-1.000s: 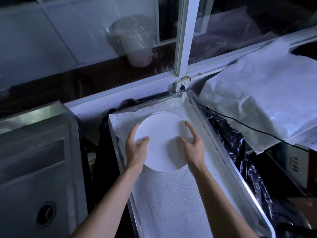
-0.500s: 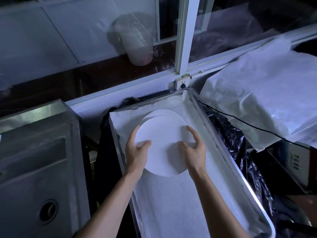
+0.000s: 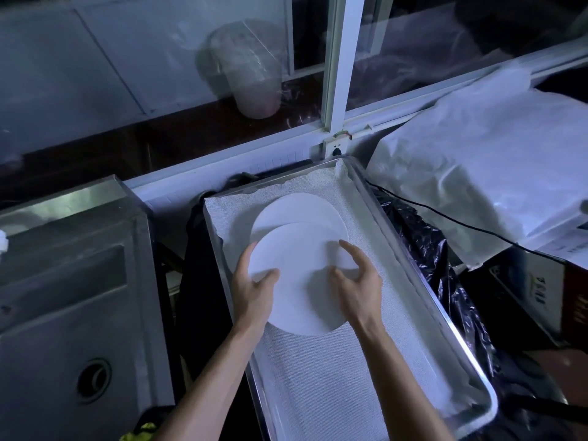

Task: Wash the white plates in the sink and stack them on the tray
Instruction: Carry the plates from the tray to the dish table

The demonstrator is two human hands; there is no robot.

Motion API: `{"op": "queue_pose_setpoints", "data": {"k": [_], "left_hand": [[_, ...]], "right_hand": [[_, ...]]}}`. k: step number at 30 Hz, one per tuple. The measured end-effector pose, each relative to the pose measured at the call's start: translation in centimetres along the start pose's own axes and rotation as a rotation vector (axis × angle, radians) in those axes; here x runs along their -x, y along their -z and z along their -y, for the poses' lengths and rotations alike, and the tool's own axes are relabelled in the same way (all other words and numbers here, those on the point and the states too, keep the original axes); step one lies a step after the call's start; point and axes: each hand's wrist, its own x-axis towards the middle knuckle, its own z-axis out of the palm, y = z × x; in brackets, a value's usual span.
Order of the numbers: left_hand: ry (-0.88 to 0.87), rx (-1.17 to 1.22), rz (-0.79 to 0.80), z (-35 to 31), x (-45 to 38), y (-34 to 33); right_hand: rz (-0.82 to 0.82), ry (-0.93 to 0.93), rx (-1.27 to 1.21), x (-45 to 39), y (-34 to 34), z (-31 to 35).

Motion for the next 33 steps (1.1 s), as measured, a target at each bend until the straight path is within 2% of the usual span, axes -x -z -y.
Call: {"op": "queue_pose_setpoints", "data": {"k": [6,10,22,33], "left_hand": [[-0.039,-0.01,0.013,-0.2,2.4,0.9],[-0.093,-0.022,0.076,-0.2,4.2,2.1],[-0.305,-0.068,0.343,0.1,13.8,5.4],[-0.37,-0.169,0.745,1.4,26.3,3.8]], "right_hand": [[-0.007,0.016,0.017,2.6,0.8,-0.4],[-0.052,0.028,0.019,5.4,1.2,-0.9],[-0.324,0.073,0.038,18.9,5.8,-2.1],[-0.711,-0.033,-0.034,34.9,13.2,-5.7]]}}
